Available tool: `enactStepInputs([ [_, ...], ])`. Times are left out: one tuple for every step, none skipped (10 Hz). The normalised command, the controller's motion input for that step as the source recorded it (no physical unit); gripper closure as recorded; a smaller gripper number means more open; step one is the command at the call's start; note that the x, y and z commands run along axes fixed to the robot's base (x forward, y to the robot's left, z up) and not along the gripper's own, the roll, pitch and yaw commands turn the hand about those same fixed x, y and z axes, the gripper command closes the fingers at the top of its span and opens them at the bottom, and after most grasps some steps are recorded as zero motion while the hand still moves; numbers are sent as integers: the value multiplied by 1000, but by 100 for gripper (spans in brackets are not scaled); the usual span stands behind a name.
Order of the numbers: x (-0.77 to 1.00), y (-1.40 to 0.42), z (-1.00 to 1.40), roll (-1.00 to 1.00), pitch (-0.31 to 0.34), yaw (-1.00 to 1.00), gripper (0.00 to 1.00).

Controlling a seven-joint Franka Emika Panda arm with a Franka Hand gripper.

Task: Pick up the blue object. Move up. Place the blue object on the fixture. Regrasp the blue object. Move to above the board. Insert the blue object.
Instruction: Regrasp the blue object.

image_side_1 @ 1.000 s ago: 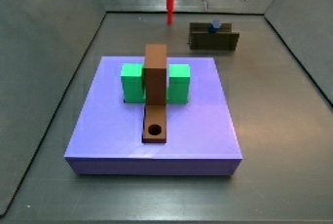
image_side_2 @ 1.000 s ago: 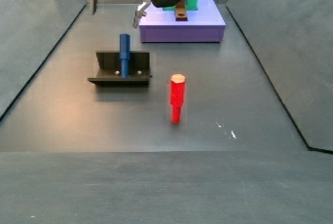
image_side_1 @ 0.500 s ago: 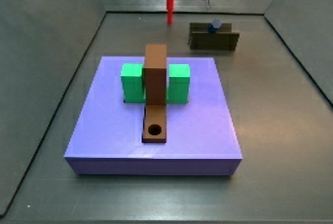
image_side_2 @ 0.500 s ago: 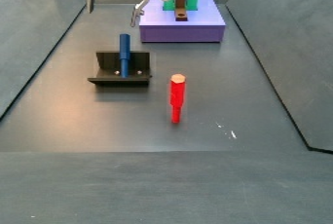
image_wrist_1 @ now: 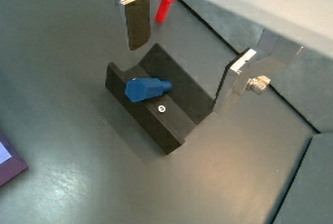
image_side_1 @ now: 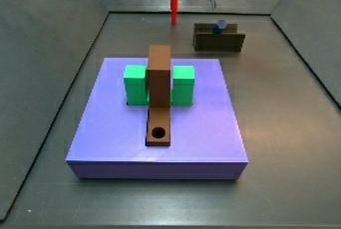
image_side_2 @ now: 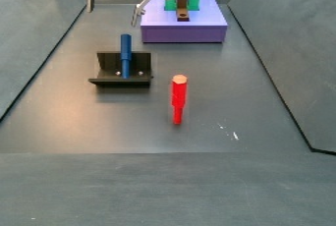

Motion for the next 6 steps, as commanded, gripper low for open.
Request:
enactStepInputs([
  [0,0,0,17,0,0,0],
  [83,-63,-66,409,140,71,0],
  [71,-183,0,1000,403,83,0],
  [77,-183,0,1000,449,77,0],
  [71,-229,0,1000,460,143,0],
  [74,-154,0,1000,489,229,0],
])
